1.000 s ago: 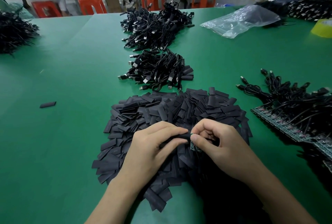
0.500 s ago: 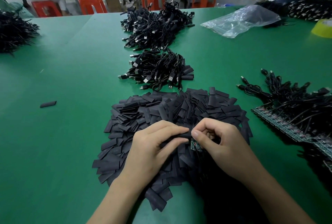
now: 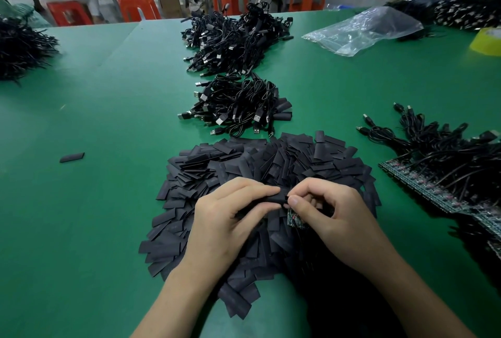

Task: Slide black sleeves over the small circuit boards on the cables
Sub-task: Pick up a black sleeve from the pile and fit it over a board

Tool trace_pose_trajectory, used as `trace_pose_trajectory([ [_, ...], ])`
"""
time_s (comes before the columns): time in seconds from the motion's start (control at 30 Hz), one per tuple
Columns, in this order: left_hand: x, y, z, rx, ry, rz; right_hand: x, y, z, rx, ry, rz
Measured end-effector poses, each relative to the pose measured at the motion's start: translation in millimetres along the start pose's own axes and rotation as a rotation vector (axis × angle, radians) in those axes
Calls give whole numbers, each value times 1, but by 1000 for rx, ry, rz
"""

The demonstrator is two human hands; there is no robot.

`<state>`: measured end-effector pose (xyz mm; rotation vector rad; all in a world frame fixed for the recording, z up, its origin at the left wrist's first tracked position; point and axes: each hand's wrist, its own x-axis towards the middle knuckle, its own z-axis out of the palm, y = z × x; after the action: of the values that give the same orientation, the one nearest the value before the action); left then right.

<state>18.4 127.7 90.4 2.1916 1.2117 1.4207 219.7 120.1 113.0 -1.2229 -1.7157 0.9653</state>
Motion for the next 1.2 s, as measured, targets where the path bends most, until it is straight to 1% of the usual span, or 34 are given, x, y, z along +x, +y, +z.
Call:
trace_pose_trajectory([
  [0.13,-2,6,5,16,174,-123,0,-1,-1,37,58,10],
  [0.23,-6,9,9,-28,225,-172,-1,-1,2,37,93,4],
  [0.53,-8,10,19,-207,217,-295,-2,-3,12,17,156,-28],
  [0.7,-4,8,17,-238,171,-298,0,-1,11,17,189,-34],
  [0.83,-3,9,17,-291,204,-402,0,0,10,24,248,-13],
  [0.9,-2,11,16,-250,186,-365,0,0,10,59,278,-30],
  [0.93,-2,13,16,-193,151,-309,0,-1,9,99,294,-45],
  [1.0,-1,19,19,-79,29,-189,1,-3,7,259,316,-80],
  [1.07,1,28,27,-3,-82,-105,2,-6,3,493,313,-86],
  [1.1,3,33,32,31,-107,-72,2,-8,1,628,298,-69],
  [1.17,8,42,42,66,-130,-51,4,-12,-3,897,263,-20],
  [1.2,11,46,46,50,-140,-78,5,-13,-4,998,259,-3],
])
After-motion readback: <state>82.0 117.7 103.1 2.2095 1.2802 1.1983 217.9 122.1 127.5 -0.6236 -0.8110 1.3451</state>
